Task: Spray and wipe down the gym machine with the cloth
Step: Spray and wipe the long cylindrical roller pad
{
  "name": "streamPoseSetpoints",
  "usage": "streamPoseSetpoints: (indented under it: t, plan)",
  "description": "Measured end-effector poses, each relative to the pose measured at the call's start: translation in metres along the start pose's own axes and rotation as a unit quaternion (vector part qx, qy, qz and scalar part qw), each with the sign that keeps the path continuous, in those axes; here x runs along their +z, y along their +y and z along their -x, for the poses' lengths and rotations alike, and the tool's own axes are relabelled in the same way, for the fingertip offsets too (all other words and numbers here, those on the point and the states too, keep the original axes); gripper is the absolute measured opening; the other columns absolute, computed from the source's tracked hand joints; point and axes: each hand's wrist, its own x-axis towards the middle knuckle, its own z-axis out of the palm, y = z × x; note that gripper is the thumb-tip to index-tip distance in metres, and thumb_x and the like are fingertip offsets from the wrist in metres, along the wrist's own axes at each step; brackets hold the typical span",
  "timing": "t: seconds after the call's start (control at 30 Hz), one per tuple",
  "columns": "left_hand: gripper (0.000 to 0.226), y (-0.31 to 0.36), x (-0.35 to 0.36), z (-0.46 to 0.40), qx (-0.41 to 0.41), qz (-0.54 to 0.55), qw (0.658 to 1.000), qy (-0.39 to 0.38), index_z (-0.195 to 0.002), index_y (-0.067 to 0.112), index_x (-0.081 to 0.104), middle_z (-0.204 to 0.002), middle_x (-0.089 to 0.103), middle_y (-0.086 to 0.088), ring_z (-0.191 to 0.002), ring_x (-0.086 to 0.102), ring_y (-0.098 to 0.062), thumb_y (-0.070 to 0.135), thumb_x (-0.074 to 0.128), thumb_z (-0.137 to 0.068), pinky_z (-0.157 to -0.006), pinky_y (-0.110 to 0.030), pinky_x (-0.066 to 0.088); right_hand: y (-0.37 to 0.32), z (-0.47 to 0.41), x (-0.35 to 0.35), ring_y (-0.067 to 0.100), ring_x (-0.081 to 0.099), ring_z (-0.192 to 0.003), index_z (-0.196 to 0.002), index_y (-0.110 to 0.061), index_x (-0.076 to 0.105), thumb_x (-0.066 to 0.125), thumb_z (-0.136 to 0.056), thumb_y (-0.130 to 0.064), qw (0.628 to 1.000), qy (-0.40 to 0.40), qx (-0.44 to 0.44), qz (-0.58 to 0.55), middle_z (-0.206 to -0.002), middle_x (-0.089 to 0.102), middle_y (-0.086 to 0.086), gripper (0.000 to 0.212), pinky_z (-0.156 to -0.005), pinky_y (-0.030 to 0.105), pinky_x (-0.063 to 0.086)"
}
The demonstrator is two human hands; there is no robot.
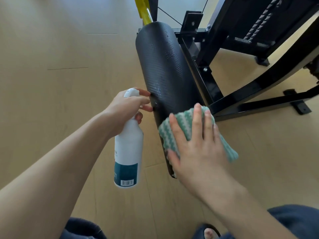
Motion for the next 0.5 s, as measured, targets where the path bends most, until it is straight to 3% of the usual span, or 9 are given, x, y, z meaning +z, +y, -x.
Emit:
streamPoseSetpoints:
  t: [0.1, 0.27, 0.37, 0.5]
  plan:
    - [0.019, 0.0, 0.001, -0.001, 0.002, 0.007, 1.0, -0.001, -0.112, 0.022, 0.072, -0.095, 0.081, -0.011, -0.045, 0.046, -0.017, 0.015, 0.064, -0.096, -0.053, -0.027, 0.047, 0.0, -0.066, -0.012, 0.047, -0.016, -0.15, -0.156, -0.029, -0.023, 0.022, -0.103, -0.054, 0.999, -0.029, 0.006, 0.018, -0.158, -0.029, 0.031, 0.074, -0.124, 0.056, 0.003]
    - [0.019, -0.001, 0.001, 0.0, 0.013, 0.0, 1.0, -0.004, -0.112, 0.023, 0.072, -0.095, 0.081, -0.011, -0.045, 0.046, -0.018, 0.016, 0.064, -0.097, -0.054, -0.028, 0.046, -0.011, -0.154, -0.026, 0.045, -0.008, -0.152, -0.16, -0.031, -0.011, 0.025, -0.103, -0.051, 1.0, -0.021, 0.008, 0.008, -0.162, -0.018, 0.031, 0.07, -0.125, 0.054, 0.004]
    - [0.021, -0.001, -0.001, 0.002, 0.017, -0.003, 1.0, -0.001, -0.113, 0.023, 0.072, -0.094, 0.081, -0.01, -0.044, 0.046, -0.018, 0.014, 0.063, -0.097, -0.051, -0.025, 0.046, -0.009, -0.137, -0.022, 0.046, -0.008, -0.152, -0.159, -0.035, -0.013, 0.028, -0.1, -0.058, 1.0, -0.015, 0.008, 0.002, -0.163, -0.02, 0.027, 0.075, -0.123, 0.058, 0.009]
    - [0.022, -0.001, -0.004, 0.0, 0.018, -0.012, 1.0, -0.005, -0.112, 0.024, 0.072, -0.092, 0.082, -0.006, -0.045, 0.048, -0.018, 0.013, 0.062, -0.096, -0.054, -0.026, 0.048, -0.001, -0.047, -0.007, 0.046, -0.004, -0.153, -0.158, -0.036, -0.017, 0.036, -0.095, -0.066, 1.0, 0.012, 0.004, -0.018, -0.163, -0.021, 0.025, 0.088, -0.123, 0.058, 0.015]
